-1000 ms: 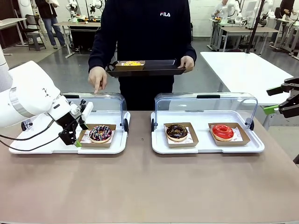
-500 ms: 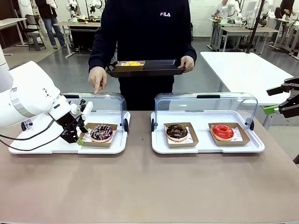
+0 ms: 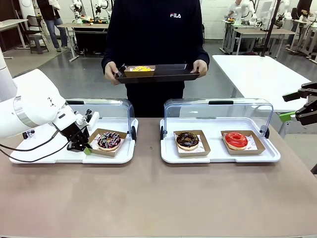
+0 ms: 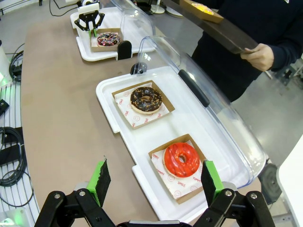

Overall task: Provide the desired donut to the person.
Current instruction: Pick up and lift the Paper togo box containing the Donut pointed at by the person.

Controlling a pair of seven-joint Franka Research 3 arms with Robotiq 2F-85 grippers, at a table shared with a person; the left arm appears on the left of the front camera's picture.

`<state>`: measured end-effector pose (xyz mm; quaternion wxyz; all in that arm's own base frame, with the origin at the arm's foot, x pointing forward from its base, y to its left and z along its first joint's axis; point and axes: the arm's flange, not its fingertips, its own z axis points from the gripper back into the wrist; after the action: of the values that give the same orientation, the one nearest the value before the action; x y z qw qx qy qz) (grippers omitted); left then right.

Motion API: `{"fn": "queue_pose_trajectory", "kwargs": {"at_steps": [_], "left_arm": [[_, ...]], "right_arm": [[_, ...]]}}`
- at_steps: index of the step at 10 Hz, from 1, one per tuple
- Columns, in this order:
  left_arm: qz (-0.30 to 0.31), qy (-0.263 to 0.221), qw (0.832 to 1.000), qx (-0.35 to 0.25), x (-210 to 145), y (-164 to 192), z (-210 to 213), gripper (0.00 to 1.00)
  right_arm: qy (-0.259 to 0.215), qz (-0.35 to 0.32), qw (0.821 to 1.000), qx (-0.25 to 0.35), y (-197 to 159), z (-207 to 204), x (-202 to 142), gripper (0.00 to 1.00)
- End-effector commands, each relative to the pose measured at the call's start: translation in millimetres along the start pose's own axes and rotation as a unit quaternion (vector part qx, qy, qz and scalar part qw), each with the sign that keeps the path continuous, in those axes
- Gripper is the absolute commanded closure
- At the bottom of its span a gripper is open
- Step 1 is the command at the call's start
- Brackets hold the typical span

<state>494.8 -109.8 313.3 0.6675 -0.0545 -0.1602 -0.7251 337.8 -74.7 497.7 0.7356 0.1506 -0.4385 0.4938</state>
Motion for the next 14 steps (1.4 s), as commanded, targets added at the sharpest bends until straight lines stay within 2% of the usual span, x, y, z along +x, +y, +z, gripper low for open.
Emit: {"fn": "queue_pose_trajectory", "kwargs": {"at_steps": [1, 4, 7, 9, 11, 14], "left_arm": [[-0.004, 0.001, 1.000, -0.007, 3, 4, 2, 1.00], [-0.021, 0.003, 1.000, -0.012, 9, -9, 13, 1.00], [-0.048, 0.013, 0.999, -0.008, 14, -43, 45, 1.00], [-0.030, -0.002, 0.999, 0.020, -9, -64, 61, 1.00], [-0.052, -0.038, 0.997, 0.034, -33, -92, 80, 1.00], [-0.047, -0.084, 0.994, 0.052, -71, -146, 133, 1.00]], "right_arm": [[-0.020, 0.003, 1.000, 0.001, -2, -3, -1, 0.00], [-0.020, 0.003, 1.000, 0.001, -2, -3, -1, 0.00], [-0.020, 0.003, 1.000, 0.001, -2, -3, -1, 0.00], [-0.020, 0.003, 1.000, 0.001, -2, -3, -1, 0.00], [-0.020, 0.003, 1.000, 0.001, -2, -3, -1, 0.00], [-0.020, 0.003, 1.000, 0.001, -2, -3, -1, 0.00]]}}
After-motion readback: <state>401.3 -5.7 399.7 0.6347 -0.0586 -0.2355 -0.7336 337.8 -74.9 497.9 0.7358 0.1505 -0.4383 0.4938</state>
